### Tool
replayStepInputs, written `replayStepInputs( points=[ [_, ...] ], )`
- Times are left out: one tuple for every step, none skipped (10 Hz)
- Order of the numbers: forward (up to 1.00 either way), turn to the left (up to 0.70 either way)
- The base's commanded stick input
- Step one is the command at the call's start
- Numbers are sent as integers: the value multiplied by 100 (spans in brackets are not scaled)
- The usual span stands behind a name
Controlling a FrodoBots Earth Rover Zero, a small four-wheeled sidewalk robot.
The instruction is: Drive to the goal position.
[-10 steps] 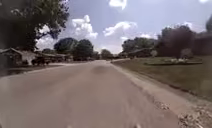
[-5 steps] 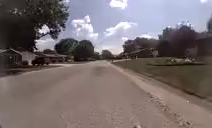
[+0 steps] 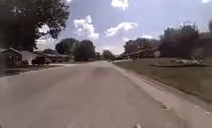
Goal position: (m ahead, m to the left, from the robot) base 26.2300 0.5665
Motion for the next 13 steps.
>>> replayStepInputs(
  points=[
    [70,0],
    [70,0],
    [70,0],
    [70,0],
    [70,0],
    [70,0],
    [70,0],
    [70,0],
    [70,0],
    [70,0],
    [70,0],
    [70,0],
    [70,0]
  ],
)
